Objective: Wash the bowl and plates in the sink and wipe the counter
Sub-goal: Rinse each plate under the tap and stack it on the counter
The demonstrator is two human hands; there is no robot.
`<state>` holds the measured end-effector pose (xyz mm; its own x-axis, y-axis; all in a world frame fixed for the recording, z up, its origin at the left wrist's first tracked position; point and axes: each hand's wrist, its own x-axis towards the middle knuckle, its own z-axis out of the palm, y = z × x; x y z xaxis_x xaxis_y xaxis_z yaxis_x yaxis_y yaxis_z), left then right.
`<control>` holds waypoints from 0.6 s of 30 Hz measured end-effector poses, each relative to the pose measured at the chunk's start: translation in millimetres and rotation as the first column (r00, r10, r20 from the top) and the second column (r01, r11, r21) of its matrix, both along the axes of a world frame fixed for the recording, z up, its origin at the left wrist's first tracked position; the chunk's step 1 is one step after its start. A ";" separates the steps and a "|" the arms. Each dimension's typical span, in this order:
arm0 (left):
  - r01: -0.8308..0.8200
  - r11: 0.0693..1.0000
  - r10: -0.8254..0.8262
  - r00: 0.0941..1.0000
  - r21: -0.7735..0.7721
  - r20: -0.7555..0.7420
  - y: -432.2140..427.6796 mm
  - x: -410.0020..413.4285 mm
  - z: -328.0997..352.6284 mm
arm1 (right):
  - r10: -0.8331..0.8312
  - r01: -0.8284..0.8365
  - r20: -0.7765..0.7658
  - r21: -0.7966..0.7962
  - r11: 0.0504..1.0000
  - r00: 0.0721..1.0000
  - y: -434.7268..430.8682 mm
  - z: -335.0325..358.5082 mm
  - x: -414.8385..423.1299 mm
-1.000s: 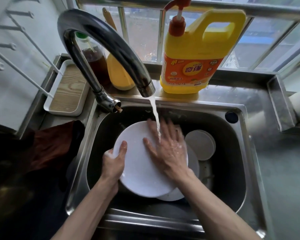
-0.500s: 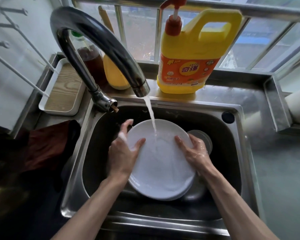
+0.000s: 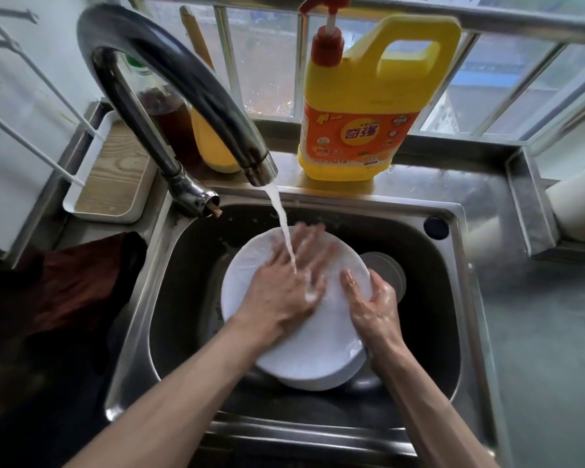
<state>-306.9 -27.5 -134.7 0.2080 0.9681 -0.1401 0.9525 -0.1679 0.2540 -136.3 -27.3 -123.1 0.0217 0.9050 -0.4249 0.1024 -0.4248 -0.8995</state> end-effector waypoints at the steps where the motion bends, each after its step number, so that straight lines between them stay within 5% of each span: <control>1: -0.041 0.999 0.042 0.999 0.030 -0.029 3.6 -11.4 -2.1 | 0.005 -0.006 0.017 0.015 1.000 1.000 -1.6 -0.6 1.6; 4: -0.154 0.987 0.156 0.986 0.038 -0.063 -0.4 -28.7 -2.7 | 0.014 -0.016 0.044 0.047 0.999 0.999 -4.0 -1.3 -0.4; 9: -0.281 0.932 0.325 0.927 -0.231 0.185 -40.9 2.1 1.8 | -0.031 0.029 0.048 0.053 0.998 0.998 -5.1 -4.7 -9.9; 12: -0.153 0.961 0.182 0.977 -0.228 0.113 -45.8 -0.3 1.5 | -0.056 0.053 0.056 0.058 0.997 0.997 -8.5 -7.5 -12.0; 16: 0.306 0.918 -0.280 0.950 -0.251 0.136 -44.7 -4.6 14.1 | -0.100 0.098 0.066 0.028 0.995 0.993 -8.7 -10.6 -10.0; 18: 0.287 0.931 -0.266 0.956 -0.224 0.120 -39.2 -11.1 16.2 | -0.097 0.096 0.046 0.015 0.995 0.994 -9.4 -10.1 -10.2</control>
<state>-318.0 -66.7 -118.5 0.4843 0.8114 -0.3272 0.8495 -0.3466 0.3979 -146.5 -36.6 -133.2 0.1287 0.9030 -0.4099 0.1034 -0.4233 -0.9001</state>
